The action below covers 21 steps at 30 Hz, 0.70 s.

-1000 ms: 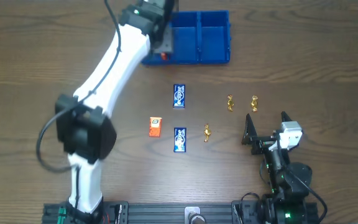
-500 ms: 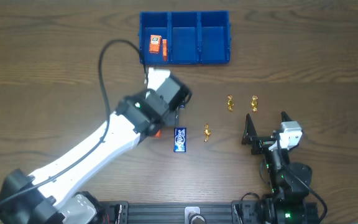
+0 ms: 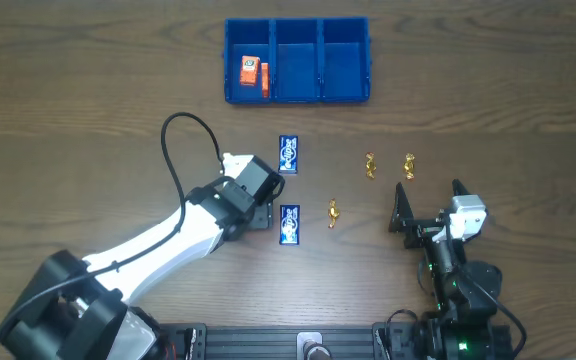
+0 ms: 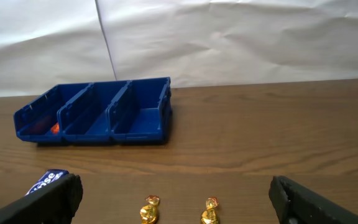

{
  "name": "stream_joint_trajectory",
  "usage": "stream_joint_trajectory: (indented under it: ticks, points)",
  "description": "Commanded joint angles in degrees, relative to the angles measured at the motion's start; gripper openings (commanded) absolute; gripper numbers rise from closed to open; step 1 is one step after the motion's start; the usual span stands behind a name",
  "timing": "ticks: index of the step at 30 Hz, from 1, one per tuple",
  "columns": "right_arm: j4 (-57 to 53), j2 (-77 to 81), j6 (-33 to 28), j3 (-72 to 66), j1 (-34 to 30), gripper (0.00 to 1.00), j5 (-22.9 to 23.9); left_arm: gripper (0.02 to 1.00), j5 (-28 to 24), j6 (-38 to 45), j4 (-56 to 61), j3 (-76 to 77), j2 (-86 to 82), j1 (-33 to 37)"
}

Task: Sort Candies Into Trays

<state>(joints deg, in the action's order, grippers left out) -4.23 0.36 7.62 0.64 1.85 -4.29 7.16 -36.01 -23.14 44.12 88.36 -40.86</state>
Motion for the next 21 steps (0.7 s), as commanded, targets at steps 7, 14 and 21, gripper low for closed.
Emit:
stream_joint_trajectory:
  ticks: [7, 14, 21]
  points:
    - [-0.1, -0.2, 0.0, -0.2, 0.3, 0.998, -0.1, 0.601, -1.1, 0.0, 2.1, 0.0, 5.2, 0.5]
    - [-0.1, -0.2, 0.0, -0.2, 0.3, 0.998, -0.1, 0.406, -1.1, -0.3, 3.7, 0.0, 6.1, 0.4]
    - [-0.1, -0.2, 0.0, -0.2, 0.3, 0.998, -0.1, 0.297, -1.1, -1.5, 3.6, 0.5, 6.1, 0.4]
